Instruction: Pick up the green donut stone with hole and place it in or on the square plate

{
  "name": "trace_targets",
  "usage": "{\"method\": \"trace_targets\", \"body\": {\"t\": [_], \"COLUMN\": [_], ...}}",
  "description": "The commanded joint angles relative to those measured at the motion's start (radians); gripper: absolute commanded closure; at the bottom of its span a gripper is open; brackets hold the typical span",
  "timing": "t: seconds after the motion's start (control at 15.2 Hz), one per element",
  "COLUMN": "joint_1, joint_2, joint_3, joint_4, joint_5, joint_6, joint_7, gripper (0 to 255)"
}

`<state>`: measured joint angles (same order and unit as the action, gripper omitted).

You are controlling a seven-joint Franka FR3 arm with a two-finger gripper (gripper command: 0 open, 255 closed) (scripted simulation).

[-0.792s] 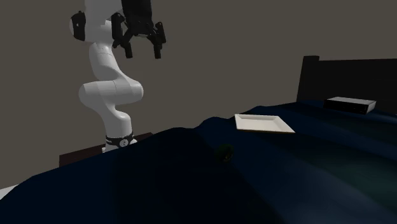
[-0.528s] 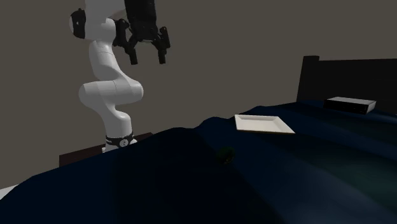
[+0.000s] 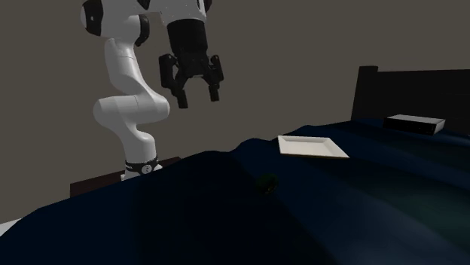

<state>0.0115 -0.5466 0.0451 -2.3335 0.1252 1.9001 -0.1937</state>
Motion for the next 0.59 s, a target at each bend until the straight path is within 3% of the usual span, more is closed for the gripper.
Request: {"method": "trace_targets", "body": {"t": [0.0, 0.53], "joint_1": [0.006, 0.028], "joint_2": [0.064, 0.341], "joint_3": [0.004, 0.011], "joint_4": [-0.003, 0.082], "joint_5": [0.014, 0.069], "joint_6": [0.076, 0.296], "joint_7": [-0.005, -0.041], "gripper": [0, 0]}}
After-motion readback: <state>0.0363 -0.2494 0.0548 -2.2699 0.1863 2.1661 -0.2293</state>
